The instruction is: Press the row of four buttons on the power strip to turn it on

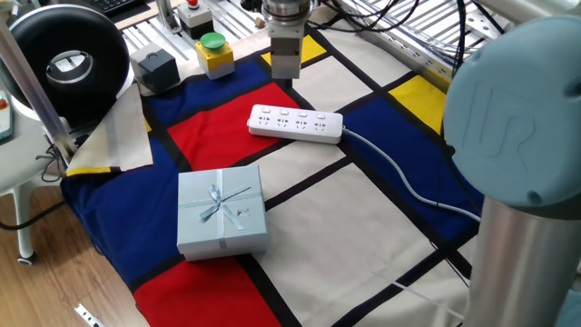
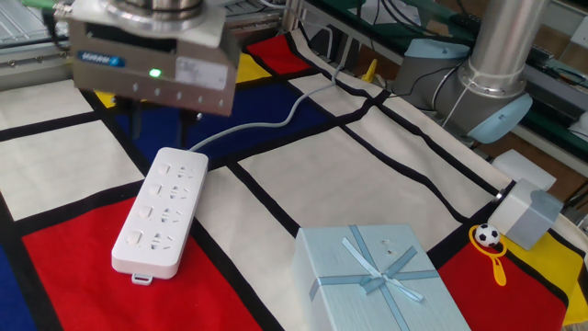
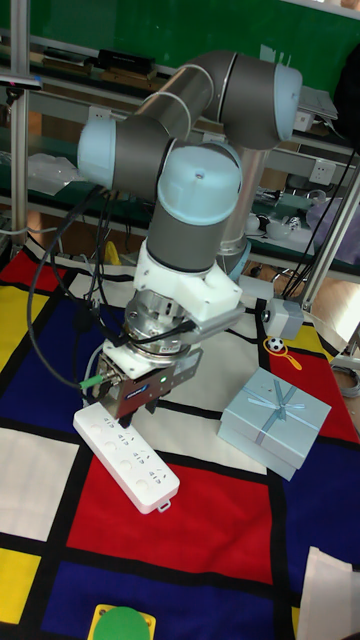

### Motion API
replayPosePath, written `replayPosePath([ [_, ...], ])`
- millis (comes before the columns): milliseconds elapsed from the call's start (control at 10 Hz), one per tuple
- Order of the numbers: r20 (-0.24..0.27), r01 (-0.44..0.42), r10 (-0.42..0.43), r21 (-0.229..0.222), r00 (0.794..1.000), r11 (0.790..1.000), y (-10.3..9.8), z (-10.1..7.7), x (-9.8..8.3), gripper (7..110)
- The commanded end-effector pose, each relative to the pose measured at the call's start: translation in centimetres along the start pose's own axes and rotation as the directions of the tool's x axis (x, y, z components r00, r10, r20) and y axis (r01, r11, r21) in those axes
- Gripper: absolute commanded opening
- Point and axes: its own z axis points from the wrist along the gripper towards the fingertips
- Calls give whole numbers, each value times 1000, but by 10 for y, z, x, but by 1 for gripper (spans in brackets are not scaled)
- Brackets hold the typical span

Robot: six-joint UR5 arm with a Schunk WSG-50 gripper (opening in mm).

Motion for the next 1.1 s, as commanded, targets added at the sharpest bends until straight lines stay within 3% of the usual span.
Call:
replayPosePath([
  [0, 19, -79, 79, -16, 997, 997, 0, 4, -7, 44],
  [300, 107, -89, 95, -59, 990, 994, 8, 2, -30, 44],
  [500, 105, -94, 98, -35, 990, 995, 2, 3, -29, 44],
  [1000, 128, -57, 60, -33, 990, 998, 2, 2, -34, 44],
])
